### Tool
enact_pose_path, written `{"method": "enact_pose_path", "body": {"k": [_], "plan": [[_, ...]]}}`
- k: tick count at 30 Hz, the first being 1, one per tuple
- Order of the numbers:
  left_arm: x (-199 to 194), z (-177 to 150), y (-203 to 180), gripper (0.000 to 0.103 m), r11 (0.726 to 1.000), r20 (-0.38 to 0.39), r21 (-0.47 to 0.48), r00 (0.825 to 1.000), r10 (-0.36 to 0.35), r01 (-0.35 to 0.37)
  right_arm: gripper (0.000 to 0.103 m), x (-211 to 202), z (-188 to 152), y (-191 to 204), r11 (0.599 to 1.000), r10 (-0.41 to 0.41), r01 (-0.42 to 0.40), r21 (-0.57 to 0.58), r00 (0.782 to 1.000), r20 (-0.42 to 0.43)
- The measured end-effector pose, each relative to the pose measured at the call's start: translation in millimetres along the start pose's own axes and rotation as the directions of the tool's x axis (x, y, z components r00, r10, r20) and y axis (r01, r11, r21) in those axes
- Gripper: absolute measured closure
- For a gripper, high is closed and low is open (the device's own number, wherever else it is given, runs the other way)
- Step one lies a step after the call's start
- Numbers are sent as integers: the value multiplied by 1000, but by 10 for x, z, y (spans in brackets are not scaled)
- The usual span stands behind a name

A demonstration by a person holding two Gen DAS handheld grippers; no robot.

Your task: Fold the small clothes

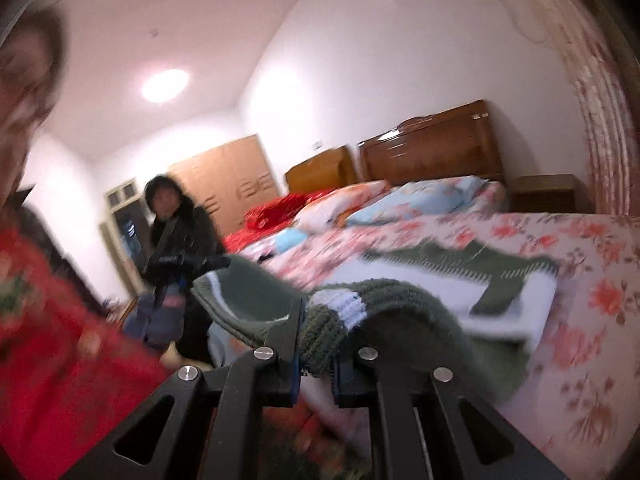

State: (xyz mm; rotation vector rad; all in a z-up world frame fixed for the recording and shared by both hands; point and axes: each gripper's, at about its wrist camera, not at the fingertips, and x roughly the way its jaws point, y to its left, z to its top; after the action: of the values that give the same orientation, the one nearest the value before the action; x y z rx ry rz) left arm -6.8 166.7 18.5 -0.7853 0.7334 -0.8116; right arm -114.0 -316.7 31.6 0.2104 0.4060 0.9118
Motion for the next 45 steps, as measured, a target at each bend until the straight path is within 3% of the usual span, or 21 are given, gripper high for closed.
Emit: {"method": "enact_pose_path", "body": {"k": [1,3,4,5,7,9,13,15,18,22,25,29,30,31,33,35,41,45], "plan": [[147,155,79,2,999,11,-37,1000,30,-29,93,82,110,-115,999,-42,42,25,999,6],[355,403,291,0,990,53,-89,991,119,-114,87,305,317,-439,981,-154,152,122,988,11],[471,506,407,0,975,95,-123,976,197,-185,82,428,385,-590,962,-230,229,151,973,-9],[512,545,491,0,967,112,-144,967,229,-212,74,574,433,-741,937,-303,308,162,951,-52],[585,540,638,0,951,112,-184,956,272,-249,74,758,404,-972,899,-379,397,185,917,-125],[574,451,673,0,945,106,-165,947,303,-283,74,828,267,-1071,880,-401,431,200,899,-174],[461,245,651,0,884,101,-19,879,466,-467,74,765,-25,-1125,867,-410,456,203,882,-233],[486,214,619,0,852,98,53,852,514,-520,74,759,-94,-1149,856,-429,480,195,868,-251],[678,258,594,0,807,80,165,824,561,-567,70,771,-12,-1267,838,-468,519,170,843,-267],[1021,360,383,0,708,114,367,785,609,-603,69,946,229,-1398,840,-496,537,81,820,-286],[1277,493,435,0,667,92,422,761,643,-614,69,1130,329,-1636,831,-509,552,60,800,-318],[1480,620,629,0,685,22,405,756,654,-605,69,1386,193,-2014,821,-482,563,96,773,-413],[1493,627,640,0,685,11,403,752,660,-607,69,1394,151,-2053,825,-466,554,110,778,-422],[1506,651,674,0,688,3,401,752,659,-604,69,1357,120,-2055,834,-457,538,122,798,-394],[1497,679,693,0,706,-9,391,764,645,-591,81,1286,91,-2022,844,-457,525,109,811,-365],[1509,747,726,0,722,-27,374,772,635,-581,85,1231,42,-1982,854,-457,511,94,825,-331],[1711,978,820,0,735,-82,372,769,634,-567,86,1204,10,-2030,861,-436,492,130,845,-311],[1892,1034,894,0,762,-145,376,779,610,-527,86,1218,7,-2036,863,-428,486,139,848,-312]]}}
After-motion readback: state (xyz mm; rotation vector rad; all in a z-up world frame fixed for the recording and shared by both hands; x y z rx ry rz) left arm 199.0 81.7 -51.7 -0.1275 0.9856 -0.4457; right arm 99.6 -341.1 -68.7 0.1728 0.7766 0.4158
